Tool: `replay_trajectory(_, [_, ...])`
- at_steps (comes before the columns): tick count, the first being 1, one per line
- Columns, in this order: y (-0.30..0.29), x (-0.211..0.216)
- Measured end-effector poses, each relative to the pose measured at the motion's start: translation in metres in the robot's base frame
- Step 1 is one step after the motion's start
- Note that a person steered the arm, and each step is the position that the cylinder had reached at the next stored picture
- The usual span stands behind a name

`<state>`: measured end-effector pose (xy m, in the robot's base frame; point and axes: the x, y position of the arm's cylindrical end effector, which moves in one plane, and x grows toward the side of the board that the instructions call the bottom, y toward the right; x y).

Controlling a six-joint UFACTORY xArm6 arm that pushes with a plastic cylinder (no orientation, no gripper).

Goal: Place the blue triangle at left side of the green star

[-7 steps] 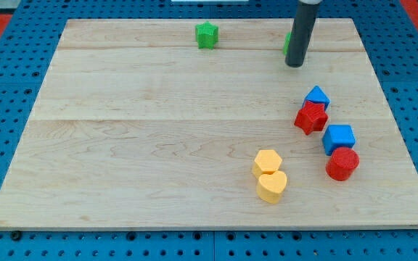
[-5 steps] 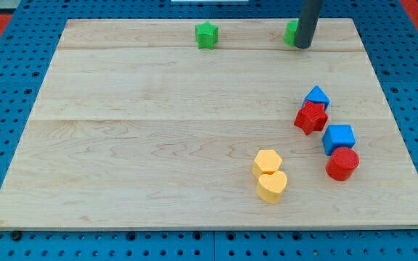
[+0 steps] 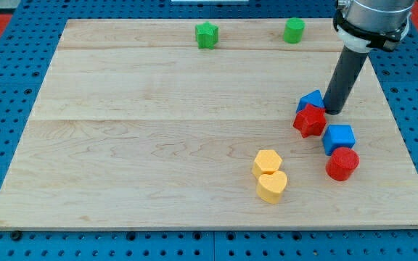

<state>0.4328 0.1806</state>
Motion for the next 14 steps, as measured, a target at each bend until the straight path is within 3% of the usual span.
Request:
replay_trajectory(1, [-0.083,0.003])
replay_trajectory(2, [-0.111,-0.018])
replay_trajectory(3, [-0.109,-0.042])
replay_trajectory(5, [-0.164,-0.078])
replay_trajectory(7, [-0.161,-0.135])
replay_trajectory(8, [-0.218,-0.096])
replay_trajectory(9, [-0.221,-0.071])
replay_trajectory(10, [-0.268,-0.076])
replay_trajectory(12, [-0.241,-0.086])
replay_trajectory(13, [-0.226,-0.115])
replay_trajectory(14, [-0.3,-0.099])
